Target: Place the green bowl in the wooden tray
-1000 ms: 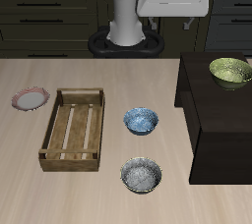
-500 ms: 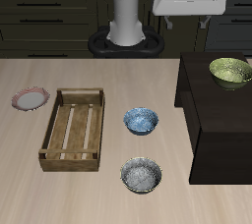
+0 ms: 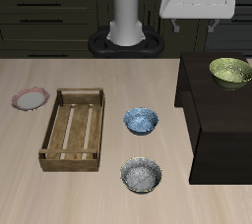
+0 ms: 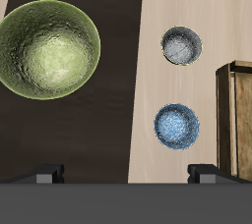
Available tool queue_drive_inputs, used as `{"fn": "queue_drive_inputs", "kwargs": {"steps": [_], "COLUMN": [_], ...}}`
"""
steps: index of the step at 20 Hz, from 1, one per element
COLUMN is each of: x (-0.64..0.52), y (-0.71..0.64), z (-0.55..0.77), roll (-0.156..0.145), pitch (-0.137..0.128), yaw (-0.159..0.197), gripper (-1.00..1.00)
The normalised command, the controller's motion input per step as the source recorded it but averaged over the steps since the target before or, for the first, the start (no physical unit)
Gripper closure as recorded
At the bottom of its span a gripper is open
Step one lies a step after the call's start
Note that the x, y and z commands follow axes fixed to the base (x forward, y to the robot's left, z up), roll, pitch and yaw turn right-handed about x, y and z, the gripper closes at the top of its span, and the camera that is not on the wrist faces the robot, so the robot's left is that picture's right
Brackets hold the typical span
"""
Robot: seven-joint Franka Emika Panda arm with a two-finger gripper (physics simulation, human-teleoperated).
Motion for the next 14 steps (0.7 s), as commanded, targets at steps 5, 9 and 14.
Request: {"fn": "queue_drive_inputs", "kwargs": {"steps": [5,9,14], "x": [0.26,0.22,0.37], "y": [0.15,0.15,0.02], "z": [-0.03,-0.07,0.01], "roll": [-0.001,0.000,-0.031], "pitch": [0.023,-0.002,0.003], "yaw": [-0.034,0.015,-0.027], "gripper": [-1.00,-1.00,-1.00]}}
